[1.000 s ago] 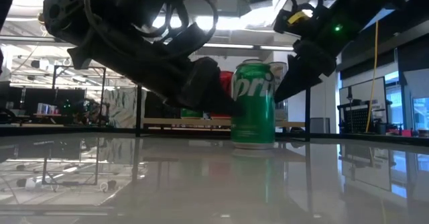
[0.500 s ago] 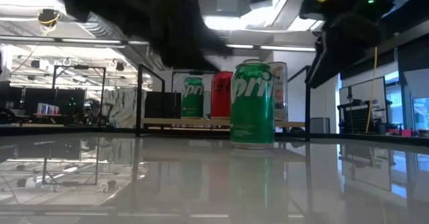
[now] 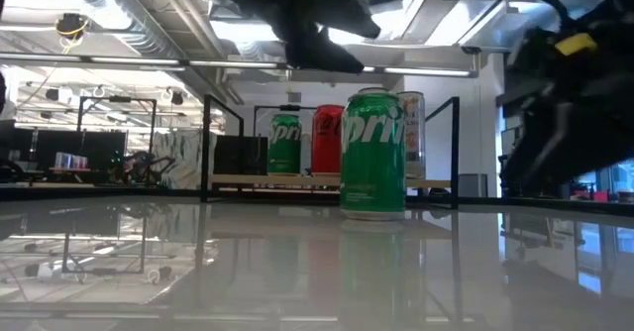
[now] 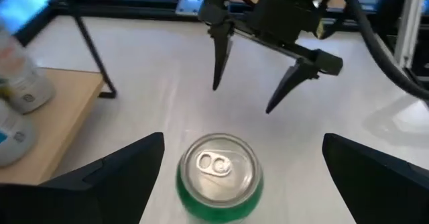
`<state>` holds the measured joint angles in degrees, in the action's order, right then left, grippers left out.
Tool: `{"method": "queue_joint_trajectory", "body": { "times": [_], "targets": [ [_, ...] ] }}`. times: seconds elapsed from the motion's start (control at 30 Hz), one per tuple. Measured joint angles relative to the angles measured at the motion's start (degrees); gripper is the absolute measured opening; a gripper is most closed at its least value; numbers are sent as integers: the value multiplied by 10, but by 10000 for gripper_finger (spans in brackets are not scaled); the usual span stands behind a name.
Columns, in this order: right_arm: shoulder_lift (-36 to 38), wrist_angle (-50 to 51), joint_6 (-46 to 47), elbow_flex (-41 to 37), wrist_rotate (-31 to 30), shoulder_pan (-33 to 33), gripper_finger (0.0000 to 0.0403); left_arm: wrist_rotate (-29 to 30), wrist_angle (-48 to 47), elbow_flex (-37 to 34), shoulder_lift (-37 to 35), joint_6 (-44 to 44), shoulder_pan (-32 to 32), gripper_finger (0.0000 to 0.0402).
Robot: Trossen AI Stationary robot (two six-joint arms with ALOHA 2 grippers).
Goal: Place canned beverage on shelf
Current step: Put the green soda can on the shelf aligned with the other green soda can
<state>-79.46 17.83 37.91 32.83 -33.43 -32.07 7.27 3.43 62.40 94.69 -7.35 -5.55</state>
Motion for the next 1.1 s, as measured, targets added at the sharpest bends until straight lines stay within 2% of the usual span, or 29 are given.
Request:
{"method": "queue_joint_trajectory", "body": {
  "times": [0.17,0.27,0.4,0.93,1.1],
  "targets": [
    [0,-19,62,-35,-37,-36,376,-23,-45,40,35,-2,24,396],
    [0,-19,101,-54,-70,-53,376,-49,-40,52,48,-12,35,396],
    [0,-19,136,-70,-91,-63,376,-52,-39,54,68,-11,35,396],
    [0,-19,141,-71,-101,-62,376,-43,-41,53,109,3,34,393],
    [0,-19,141,-71,-106,-62,376,-38,-40,53,107,10,32,354]
  ]
}}
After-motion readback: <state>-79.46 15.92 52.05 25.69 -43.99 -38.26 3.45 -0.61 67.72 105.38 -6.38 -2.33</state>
